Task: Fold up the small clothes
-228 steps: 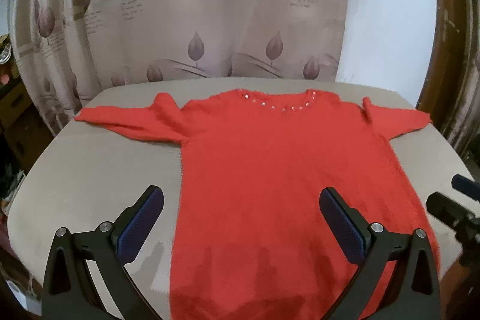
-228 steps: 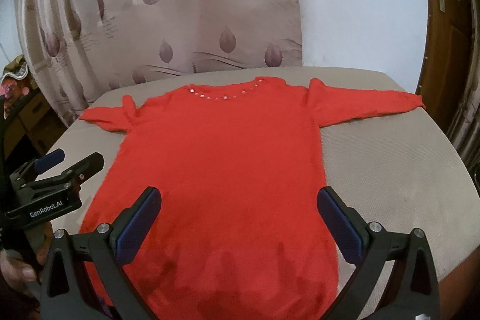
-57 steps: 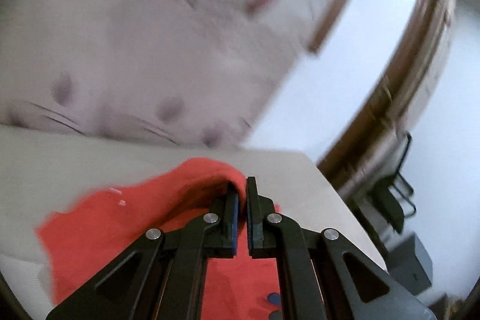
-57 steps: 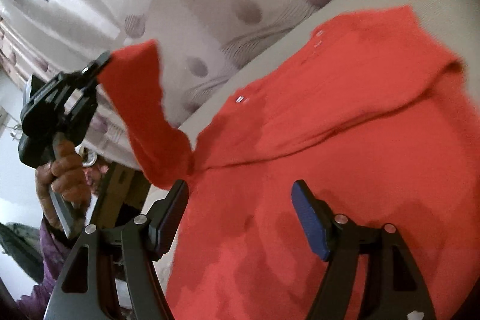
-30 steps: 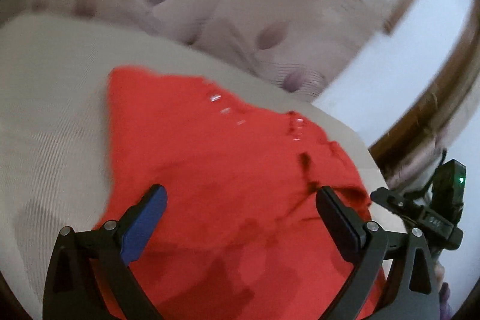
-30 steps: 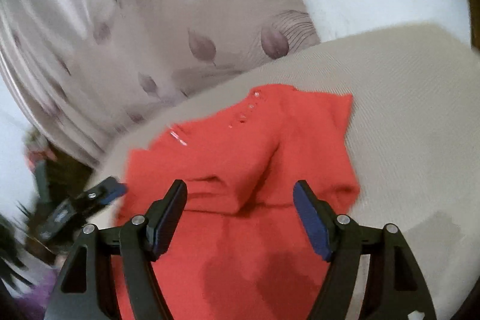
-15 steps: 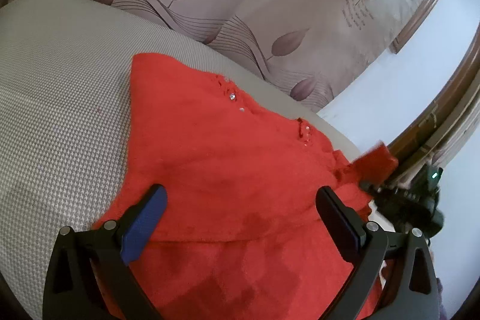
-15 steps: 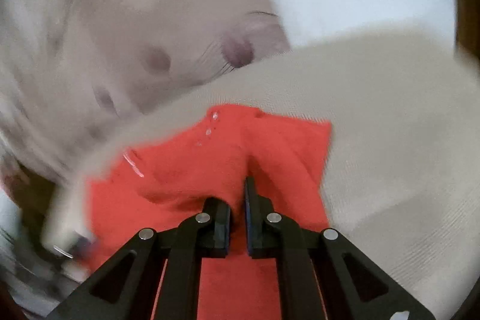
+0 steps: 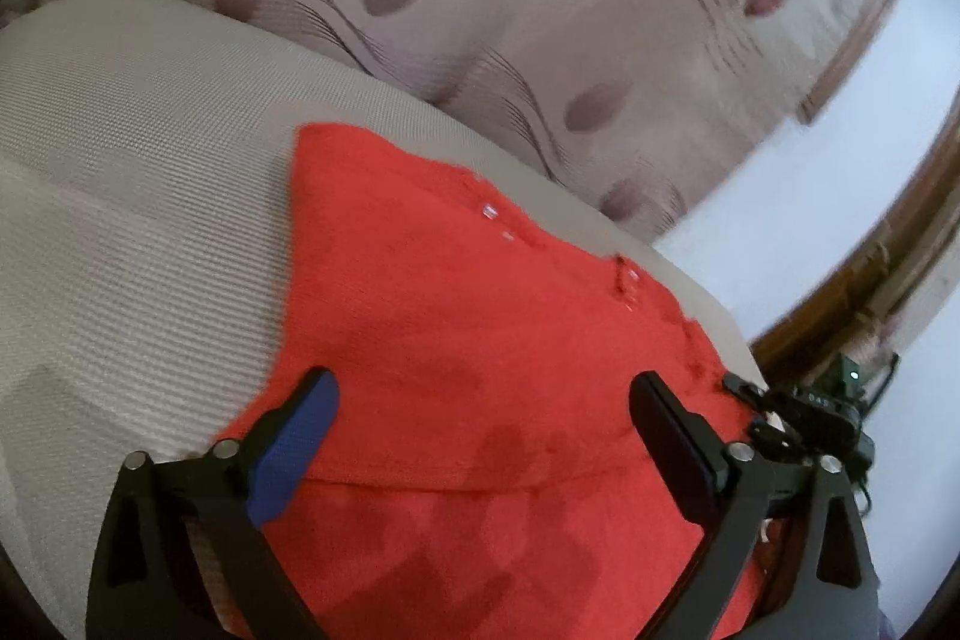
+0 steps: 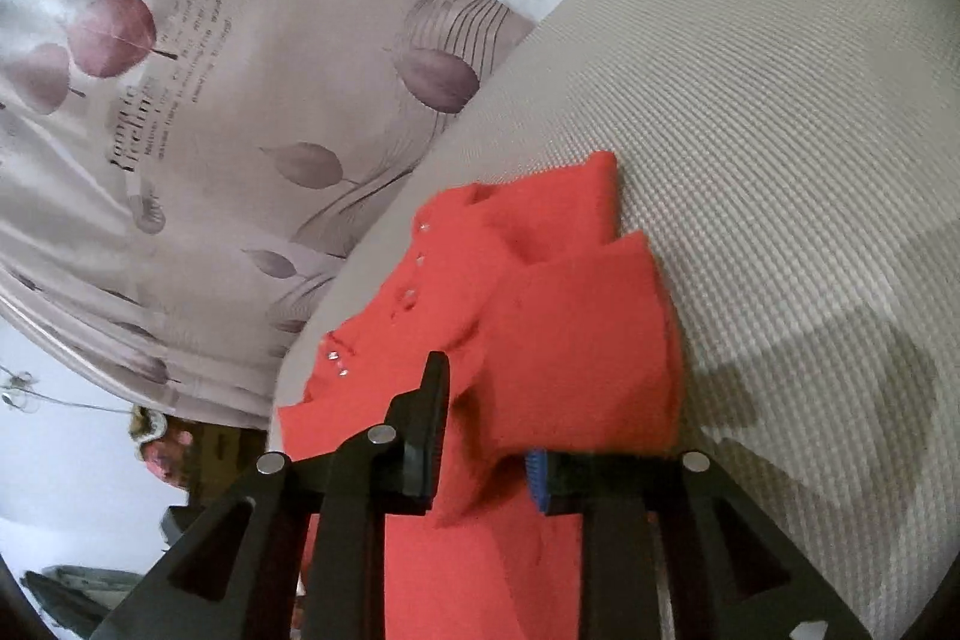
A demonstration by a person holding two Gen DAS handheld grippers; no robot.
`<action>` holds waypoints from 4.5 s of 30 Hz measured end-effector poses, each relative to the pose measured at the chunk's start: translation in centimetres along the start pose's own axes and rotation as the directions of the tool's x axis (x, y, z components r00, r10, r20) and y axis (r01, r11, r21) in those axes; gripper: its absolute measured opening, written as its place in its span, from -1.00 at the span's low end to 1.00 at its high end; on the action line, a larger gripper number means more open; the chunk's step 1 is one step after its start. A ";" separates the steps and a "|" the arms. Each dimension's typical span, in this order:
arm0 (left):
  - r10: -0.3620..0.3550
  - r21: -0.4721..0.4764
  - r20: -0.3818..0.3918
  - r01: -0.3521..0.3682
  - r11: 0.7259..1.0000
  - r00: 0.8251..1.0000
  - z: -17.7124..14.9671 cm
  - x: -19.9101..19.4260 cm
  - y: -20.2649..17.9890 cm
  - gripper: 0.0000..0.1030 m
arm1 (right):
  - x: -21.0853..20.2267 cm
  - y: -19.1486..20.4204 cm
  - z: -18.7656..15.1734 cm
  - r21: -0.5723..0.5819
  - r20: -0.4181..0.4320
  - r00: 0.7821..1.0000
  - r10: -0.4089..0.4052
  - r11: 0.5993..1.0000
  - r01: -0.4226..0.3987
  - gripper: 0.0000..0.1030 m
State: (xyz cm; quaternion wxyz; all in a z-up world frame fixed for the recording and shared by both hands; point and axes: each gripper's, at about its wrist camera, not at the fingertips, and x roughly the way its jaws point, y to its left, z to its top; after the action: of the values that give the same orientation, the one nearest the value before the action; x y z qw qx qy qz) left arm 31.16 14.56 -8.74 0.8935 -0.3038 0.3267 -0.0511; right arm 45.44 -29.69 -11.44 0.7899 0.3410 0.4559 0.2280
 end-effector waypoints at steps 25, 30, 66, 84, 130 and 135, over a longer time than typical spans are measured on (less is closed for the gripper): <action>0.164 0.093 -0.232 -0.146 0.985 0.959 10.7 5.9 3.8 0.63 | 1.6 0.8 1.9 -0.146 0.001 1.000 -0.002 0.989 0.002 -0.79; 0.218 0.152 -0.127 -0.199 0.968 0.968 11.2 6.2 3.7 -0.79 | 1.4 0.2 2.3 -0.094 -0.015 0.999 0.046 0.994 -0.048 -0.68; 0.040 0.184 -0.264 0.010 0.983 0.964 10.2 7.2 4.6 0.06 | 2.3 1.1 2.9 -0.182 0.001 0.999 -0.045 0.982 0.044 -0.79; 0.230 0.251 -0.143 -0.189 0.949 0.963 10.1 6.5 5.8 -0.89 | 3.0 0.3 3.3 -0.128 -0.058 0.998 0.004 0.992 -0.011 -0.81; 0.029 0.256 -0.146 0.009 0.967 0.989 1.5 5.0 -2.7 -0.24 | 1.9 -0.7 5.9 -0.214 -0.057 0.988 -0.145 0.968 0.130 -0.83; 0.015 0.221 -0.151 0.019 0.975 0.988 1.3 5.0 -2.2 -0.19 | -1.1 -0.7 7.5 -0.196 0.041 0.993 -0.107 0.974 0.113 -0.91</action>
State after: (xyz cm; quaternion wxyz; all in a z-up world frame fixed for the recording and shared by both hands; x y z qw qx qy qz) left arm 36.08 12.01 -9.41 0.8943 -0.1976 0.3859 -0.1110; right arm 51.53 -33.37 -8.67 0.8381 0.2383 0.4371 0.2232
